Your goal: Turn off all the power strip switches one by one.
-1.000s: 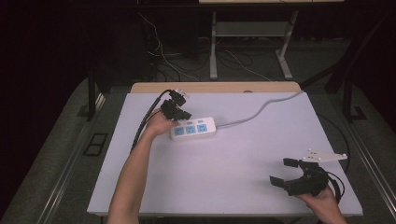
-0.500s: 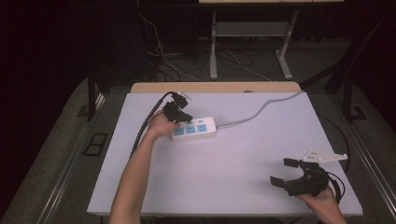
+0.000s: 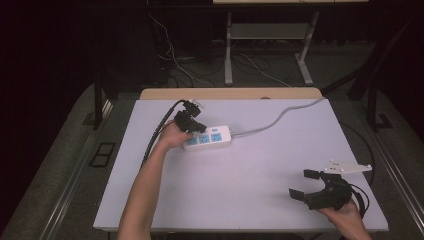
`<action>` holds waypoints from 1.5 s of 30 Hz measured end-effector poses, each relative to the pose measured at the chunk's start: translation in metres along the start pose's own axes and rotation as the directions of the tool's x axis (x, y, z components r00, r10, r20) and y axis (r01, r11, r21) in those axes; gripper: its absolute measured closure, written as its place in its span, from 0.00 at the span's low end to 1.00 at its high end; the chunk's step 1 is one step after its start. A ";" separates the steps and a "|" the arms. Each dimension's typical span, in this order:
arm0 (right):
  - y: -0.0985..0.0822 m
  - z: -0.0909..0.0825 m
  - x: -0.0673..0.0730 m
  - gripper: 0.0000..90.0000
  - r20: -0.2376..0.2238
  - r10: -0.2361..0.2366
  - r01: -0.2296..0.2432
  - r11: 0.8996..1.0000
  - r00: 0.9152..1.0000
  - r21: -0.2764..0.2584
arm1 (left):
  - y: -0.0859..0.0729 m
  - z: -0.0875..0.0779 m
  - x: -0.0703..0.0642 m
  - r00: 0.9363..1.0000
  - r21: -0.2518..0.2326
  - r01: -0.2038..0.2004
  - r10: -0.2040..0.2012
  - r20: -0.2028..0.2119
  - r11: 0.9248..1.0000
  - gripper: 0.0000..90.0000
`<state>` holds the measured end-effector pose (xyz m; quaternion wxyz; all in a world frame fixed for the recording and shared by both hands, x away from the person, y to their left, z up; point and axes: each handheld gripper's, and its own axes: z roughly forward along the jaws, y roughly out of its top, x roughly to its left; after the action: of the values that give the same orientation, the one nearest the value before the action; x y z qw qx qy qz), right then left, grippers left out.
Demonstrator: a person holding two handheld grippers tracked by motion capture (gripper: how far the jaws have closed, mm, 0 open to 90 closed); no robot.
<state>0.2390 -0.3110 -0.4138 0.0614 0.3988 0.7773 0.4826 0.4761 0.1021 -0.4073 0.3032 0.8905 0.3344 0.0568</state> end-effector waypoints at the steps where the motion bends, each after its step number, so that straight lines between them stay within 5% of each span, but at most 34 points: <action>1: 0.000 0.000 0.000 0.01 0.000 0.000 0.000 1.000 1.000 0.001 | 0.000 0.000 0.000 1.000 0.001 0.001 -0.001 -0.001 1.000 0.99; 6: 0.000 0.001 0.001 0.01 -0.002 -0.005 0.005 1.000 1.000 0.005 | 0.001 0.000 -0.001 1.000 0.012 0.001 -0.001 -0.007 1.000 0.99; 12: 0.000 0.000 0.002 0.01 -0.002 -0.007 0.007 1.000 1.000 0.003 | -0.002 0.000 0.006 0.995 -0.003 0.096 -0.096 0.038 0.995 1.00; 25: 0.000 -0.002 0.000 0.01 0.001 -0.007 0.007 1.000 1.000 -0.002 | -0.010 0.000 0.006 0.991 -0.048 0.132 -0.130 0.036 0.990 1.00; 33: 0.000 -0.001 0.001 0.01 0.001 -0.003 0.003 1.000 1.000 -0.002 | -0.007 0.000 -0.001 0.997 -0.036 0.074 -0.074 -0.015 0.997 1.00; 45: 0.000 -0.002 0.000 0.01 0.002 0.000 0.000 1.000 1.000 -0.005 | -0.006 -0.001 -0.001 0.997 -0.030 0.069 -0.070 -0.018 0.997 0.99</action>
<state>0.2382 -0.3128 -0.4127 0.0632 0.3994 0.7761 0.4839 0.4712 0.1052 -0.4104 0.3150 0.8731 0.3672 0.0596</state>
